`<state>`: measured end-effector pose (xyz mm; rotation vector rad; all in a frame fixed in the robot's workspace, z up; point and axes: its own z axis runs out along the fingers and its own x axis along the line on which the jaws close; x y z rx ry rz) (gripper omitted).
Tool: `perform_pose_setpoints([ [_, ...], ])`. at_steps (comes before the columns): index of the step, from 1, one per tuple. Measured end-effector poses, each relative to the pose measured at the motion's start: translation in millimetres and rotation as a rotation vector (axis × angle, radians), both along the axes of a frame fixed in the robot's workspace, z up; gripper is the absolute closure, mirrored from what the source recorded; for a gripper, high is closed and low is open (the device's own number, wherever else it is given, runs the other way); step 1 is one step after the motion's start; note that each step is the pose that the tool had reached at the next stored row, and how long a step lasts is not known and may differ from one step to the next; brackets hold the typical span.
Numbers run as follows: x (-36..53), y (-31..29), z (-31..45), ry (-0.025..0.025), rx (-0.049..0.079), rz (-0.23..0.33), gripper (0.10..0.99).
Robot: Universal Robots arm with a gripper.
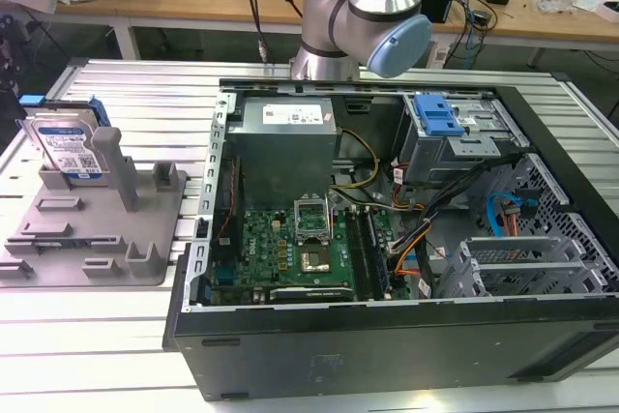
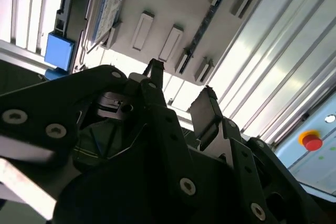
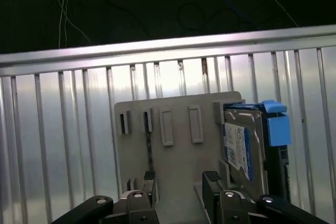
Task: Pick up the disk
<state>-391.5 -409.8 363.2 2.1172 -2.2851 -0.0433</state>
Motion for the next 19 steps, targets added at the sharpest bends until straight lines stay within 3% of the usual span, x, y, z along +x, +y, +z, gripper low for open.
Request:
perform_pose_setpoints([
  [7,0.2,0.6,0.0,0.0001,0.0,0.01,0.604],
  [14,-0.6,29.3,-0.1,0.0001,0.0,0.016,0.604],
  [15,-0.7,35.8,-0.2,0.0,0.0,0.02,0.604],
  [19,-0.8,50.0,-0.2,-0.0001,0.0,0.025,0.604],
])
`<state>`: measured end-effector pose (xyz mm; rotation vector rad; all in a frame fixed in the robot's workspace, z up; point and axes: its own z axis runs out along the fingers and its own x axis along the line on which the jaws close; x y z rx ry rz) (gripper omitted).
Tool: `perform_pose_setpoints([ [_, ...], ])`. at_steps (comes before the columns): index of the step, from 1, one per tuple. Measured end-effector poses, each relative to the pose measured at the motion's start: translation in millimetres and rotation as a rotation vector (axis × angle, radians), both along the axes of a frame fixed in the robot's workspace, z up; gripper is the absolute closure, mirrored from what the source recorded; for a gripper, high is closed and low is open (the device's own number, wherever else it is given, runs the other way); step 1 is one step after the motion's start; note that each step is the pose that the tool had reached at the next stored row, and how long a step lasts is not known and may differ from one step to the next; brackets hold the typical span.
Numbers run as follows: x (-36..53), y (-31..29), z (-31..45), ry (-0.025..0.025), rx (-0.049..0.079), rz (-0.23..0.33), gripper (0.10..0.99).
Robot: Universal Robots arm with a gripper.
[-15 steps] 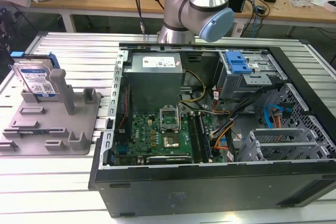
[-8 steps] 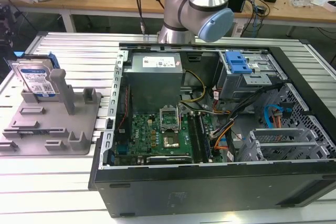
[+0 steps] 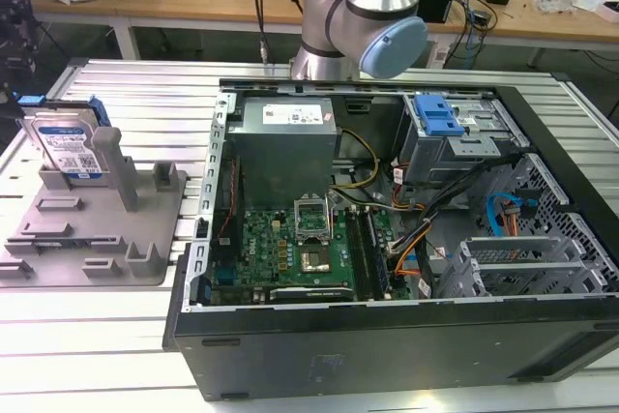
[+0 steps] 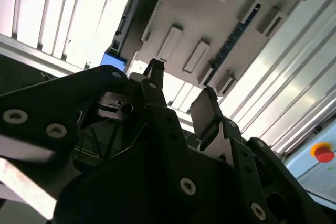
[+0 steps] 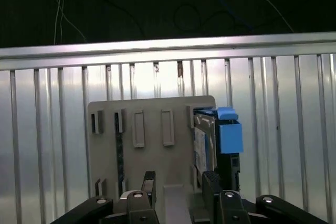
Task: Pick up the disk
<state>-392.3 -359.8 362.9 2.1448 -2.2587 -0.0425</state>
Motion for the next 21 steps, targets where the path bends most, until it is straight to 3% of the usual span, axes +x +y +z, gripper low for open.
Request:
perform_pose_setpoints([
  [2,-0.1,18.8,0.0,-0.0006,0.0,0.008,0.604],
  [7,-0.2,40.3,-1.3,-0.0024,-0.005,0.043,0.604],
  [9,-6.0,49.4,-6.5,-0.0033,-0.007,0.049,0.604],
  [12,-18.5,49.9,-12.0,-0.0037,-0.007,0.052,0.604],
  [21,-21.0,49.4,-16.4,-0.0037,-0.014,0.075,0.604],
])
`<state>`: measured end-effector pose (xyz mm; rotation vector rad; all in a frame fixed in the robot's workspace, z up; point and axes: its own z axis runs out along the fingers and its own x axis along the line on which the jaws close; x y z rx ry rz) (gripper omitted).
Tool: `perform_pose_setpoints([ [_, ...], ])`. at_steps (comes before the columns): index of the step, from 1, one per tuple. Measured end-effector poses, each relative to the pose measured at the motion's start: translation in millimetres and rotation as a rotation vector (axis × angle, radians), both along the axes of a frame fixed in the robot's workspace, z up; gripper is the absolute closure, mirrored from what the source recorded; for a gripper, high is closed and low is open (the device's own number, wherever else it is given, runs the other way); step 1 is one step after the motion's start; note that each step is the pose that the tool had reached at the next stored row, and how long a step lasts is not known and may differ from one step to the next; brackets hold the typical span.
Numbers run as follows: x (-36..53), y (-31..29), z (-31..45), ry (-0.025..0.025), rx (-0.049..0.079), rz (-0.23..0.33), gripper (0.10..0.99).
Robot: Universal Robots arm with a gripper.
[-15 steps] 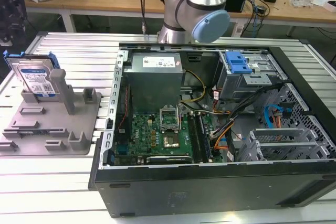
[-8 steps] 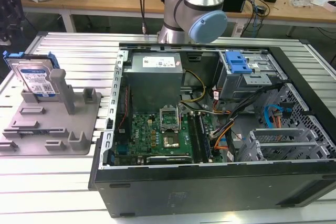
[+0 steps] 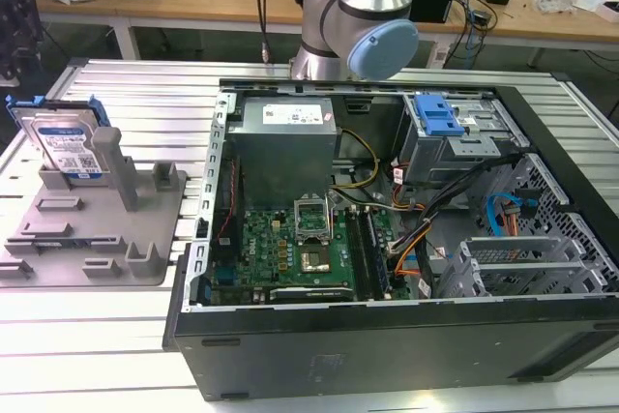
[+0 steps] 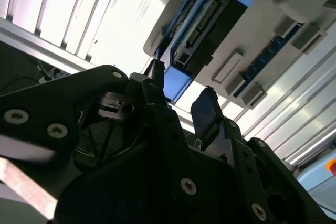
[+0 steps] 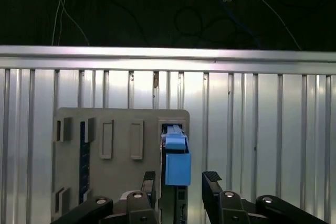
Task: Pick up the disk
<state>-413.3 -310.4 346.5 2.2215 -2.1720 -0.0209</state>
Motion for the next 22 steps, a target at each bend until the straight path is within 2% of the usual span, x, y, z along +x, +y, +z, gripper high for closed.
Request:
perform_pose_setpoints([
  [10,-0.5,-1.9,-10.4,0.0001,0.0,0.002,0.604],
  [22,-5.0,-1.8,-27.5,0.0002,-0.001,0.004,0.604],
])
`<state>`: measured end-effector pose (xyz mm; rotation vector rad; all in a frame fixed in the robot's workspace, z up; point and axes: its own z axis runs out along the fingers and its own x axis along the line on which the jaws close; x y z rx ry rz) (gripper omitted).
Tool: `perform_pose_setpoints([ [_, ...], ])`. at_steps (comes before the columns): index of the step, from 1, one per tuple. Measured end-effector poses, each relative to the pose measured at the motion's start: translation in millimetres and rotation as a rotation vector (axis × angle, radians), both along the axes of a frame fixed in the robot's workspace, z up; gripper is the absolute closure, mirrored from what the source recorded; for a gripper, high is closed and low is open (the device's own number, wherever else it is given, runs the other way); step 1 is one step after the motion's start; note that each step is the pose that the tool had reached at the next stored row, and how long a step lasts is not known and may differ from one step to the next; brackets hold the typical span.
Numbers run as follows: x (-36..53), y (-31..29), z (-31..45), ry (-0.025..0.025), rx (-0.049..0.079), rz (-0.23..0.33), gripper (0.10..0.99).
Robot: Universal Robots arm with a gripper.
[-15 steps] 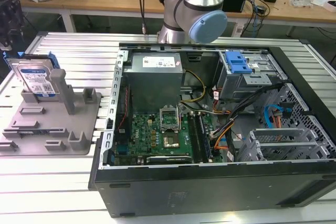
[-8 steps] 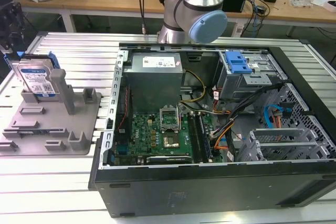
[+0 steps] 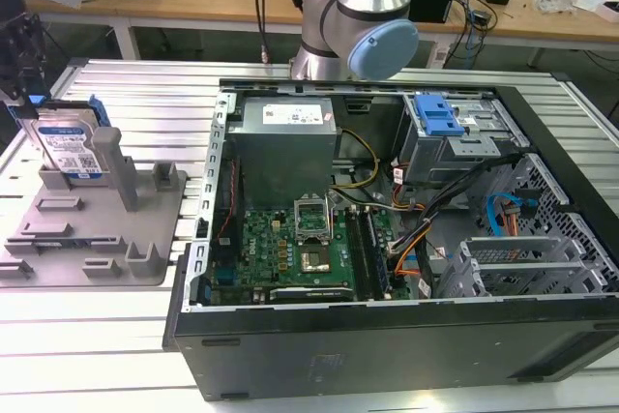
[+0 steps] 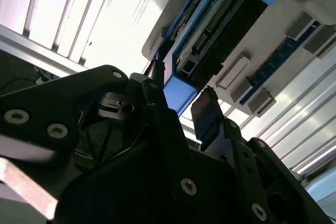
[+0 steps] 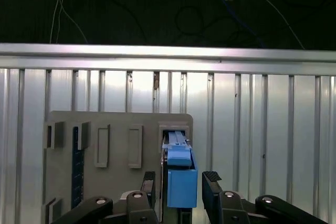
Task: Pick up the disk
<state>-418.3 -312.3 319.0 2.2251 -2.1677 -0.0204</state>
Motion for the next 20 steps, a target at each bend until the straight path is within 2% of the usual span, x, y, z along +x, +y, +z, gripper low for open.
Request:
perform_pose_setpoints([
  [13,-0.1,0.0,-17.9,0.0,0.0,0.003,0.604],
  [20,-0.6,0.0,-20.3,-0.0001,0.0,0.003,0.604],
])
